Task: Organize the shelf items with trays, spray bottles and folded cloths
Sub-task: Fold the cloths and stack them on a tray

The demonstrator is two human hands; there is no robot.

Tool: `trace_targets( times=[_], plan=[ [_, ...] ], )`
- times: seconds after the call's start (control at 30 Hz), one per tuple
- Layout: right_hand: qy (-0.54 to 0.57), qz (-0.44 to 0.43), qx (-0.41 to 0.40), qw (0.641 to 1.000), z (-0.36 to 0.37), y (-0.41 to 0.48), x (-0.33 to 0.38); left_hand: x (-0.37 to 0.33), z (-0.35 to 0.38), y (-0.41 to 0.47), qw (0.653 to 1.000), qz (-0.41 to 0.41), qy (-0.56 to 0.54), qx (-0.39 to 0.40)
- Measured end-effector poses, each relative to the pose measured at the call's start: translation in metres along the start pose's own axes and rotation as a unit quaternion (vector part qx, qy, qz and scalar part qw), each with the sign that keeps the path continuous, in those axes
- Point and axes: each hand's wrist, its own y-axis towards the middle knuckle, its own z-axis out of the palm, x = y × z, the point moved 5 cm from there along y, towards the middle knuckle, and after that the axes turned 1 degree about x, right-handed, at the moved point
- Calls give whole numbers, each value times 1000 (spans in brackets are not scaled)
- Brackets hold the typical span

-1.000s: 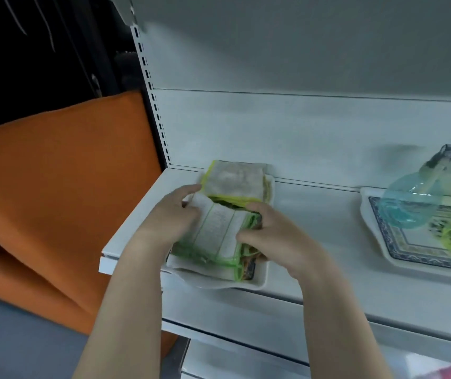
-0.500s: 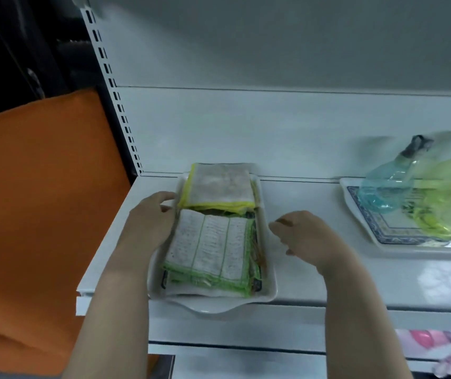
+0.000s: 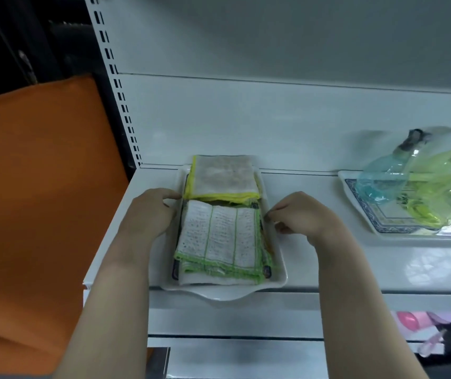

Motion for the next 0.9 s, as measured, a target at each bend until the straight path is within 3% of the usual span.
trace_targets(
  times=[0.13, 0.3, 0.53, 0.63, 0.8, 0.9],
  plan=[
    [-32, 22, 31, 999, -4, 23, 10, -4, 2, -11, 999, -6, -14, 37],
    [-150, 18, 74, 986, -11, 52, 31, -6, 6, -42, 993, -38, -61, 94],
    [-277, -68, 139, 948, 1, 71, 83, -36, 32, -100, 991, -13, -23, 133],
    [-294, -106, 164, 936, 9, 71, 105, -55, 51, -115, 985, 0, -70, 155],
    [-329, -151, 177, 915, 18, 67, 119, -68, 68, -114, 991, -6, -60, 120],
    [-331, -178, 144, 915, 13, 64, 123, -67, 68, -112, 990, -35, -85, 105]
  ],
)
